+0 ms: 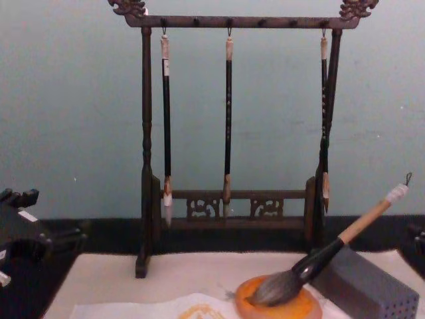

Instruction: Pick up the brush from the inkstone, write on the paper, then place the brush back to its original position.

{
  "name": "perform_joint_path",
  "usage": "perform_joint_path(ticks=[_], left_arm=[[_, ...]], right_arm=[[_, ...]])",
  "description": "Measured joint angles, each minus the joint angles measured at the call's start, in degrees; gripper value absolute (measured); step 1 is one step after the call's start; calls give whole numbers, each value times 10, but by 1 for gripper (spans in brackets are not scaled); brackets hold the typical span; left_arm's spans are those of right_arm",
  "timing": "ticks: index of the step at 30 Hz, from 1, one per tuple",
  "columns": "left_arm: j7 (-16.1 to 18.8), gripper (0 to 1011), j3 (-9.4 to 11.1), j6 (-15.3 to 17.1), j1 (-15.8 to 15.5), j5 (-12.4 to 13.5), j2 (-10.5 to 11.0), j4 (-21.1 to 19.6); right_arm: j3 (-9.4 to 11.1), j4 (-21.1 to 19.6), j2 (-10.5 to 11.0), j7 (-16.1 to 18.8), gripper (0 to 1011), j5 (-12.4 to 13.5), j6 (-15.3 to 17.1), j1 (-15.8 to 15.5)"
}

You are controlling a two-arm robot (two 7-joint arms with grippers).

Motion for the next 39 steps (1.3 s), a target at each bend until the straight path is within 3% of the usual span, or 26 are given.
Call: perform_joint_path(ticks=[39], left_arm=[[0,1001,0,0,0,0,0,0]], right_arm=[[0,0,0,0,1000,0,0,0]])
